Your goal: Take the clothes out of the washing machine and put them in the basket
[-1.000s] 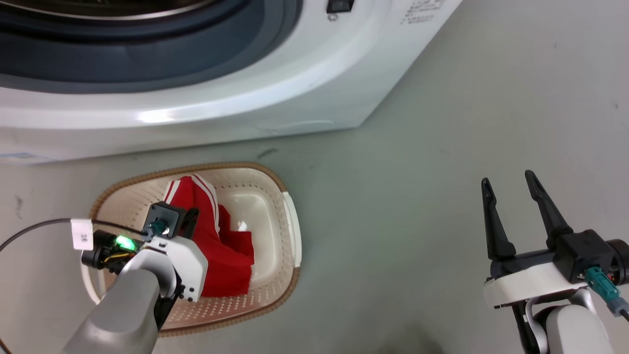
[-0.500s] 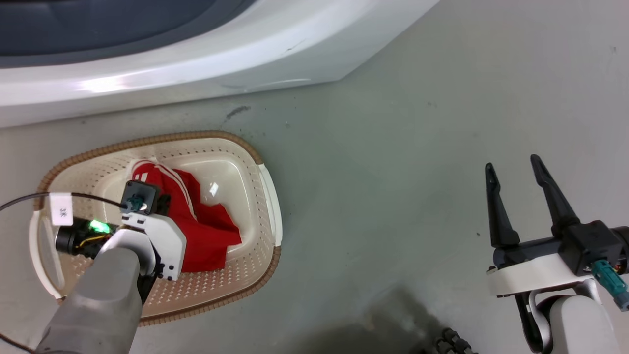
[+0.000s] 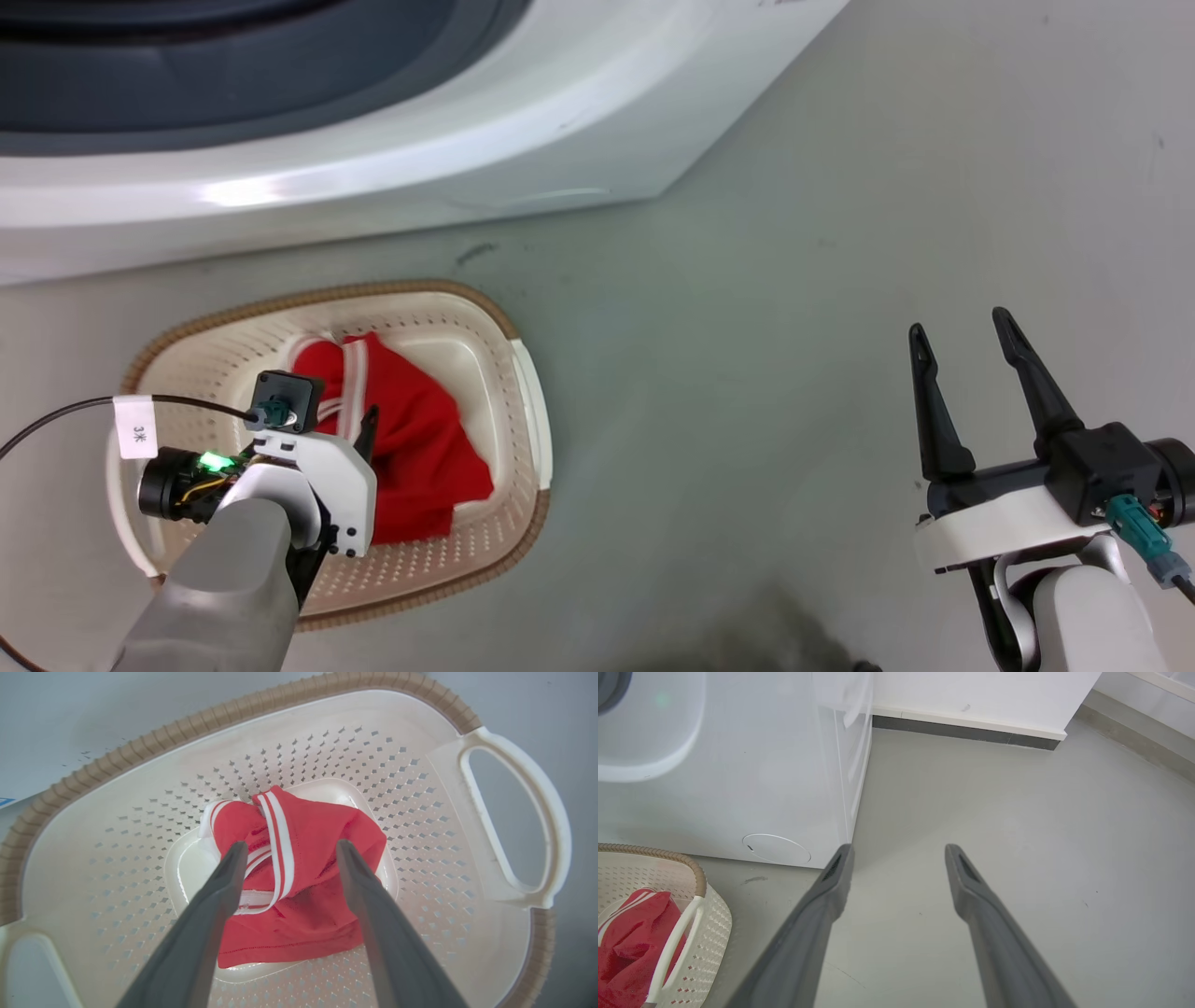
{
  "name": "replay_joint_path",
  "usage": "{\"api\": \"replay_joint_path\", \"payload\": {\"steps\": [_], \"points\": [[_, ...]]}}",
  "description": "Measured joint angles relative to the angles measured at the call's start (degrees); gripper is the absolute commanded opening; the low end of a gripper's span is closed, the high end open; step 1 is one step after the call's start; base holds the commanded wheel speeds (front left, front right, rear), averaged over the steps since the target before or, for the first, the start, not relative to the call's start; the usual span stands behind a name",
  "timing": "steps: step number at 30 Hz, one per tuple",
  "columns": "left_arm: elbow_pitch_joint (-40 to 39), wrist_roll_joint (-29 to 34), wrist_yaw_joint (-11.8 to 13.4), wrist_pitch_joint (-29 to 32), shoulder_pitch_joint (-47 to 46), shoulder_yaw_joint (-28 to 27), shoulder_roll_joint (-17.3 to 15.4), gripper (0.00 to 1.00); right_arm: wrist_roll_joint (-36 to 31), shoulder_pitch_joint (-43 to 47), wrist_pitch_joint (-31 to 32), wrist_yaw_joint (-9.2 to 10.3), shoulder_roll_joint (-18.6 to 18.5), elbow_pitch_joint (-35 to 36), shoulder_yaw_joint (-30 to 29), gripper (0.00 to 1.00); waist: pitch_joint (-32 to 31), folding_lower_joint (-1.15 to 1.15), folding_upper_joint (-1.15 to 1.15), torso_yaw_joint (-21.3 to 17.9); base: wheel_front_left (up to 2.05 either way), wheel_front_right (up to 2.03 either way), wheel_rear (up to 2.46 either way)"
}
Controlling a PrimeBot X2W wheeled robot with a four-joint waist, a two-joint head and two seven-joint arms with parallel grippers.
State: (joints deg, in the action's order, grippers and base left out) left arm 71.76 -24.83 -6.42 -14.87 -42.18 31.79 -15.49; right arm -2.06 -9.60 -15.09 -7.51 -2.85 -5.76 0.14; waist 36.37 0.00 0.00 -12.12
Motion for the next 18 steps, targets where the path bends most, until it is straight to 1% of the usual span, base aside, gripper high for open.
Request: {"api": "replay_joint_path", "payload": {"steps": [2,6,11,18], "points": [[-1.38,-0.29,-0.12,-0.02,0.66,-0.54,-0.03,1.00,-0.12,0.17,0.00,0.00,-0.01,-0.46,-0.27,1.00,-1.62,0.00,0.00,0.48,0.00,0.00,0.00],[-6.65,-0.04,-0.01,-0.19,3.57,-1.52,-0.30,1.00,-0.38,0.36,0.00,0.00,0.00,-1.47,-0.98,1.00,-5.21,0.00,0.00,1.61,0.00,0.00,0.00],[-14.29,0.36,1.42,-0.20,7.99,-4.76,-1.18,1.00,-0.46,0.94,0.00,0.00,0.00,-1.94,-1.31,1.00,-9.40,-0.01,0.00,3.29,0.00,0.00,0.00],[-24.54,2.44,2.53,-0.19,15.12,-9.82,-1.26,1.00,-0.49,2.29,0.00,0.00,0.00,-3.04,-1.46,1.00,-14.36,-0.01,0.00,5.42,0.00,0.00,0.00]]}}
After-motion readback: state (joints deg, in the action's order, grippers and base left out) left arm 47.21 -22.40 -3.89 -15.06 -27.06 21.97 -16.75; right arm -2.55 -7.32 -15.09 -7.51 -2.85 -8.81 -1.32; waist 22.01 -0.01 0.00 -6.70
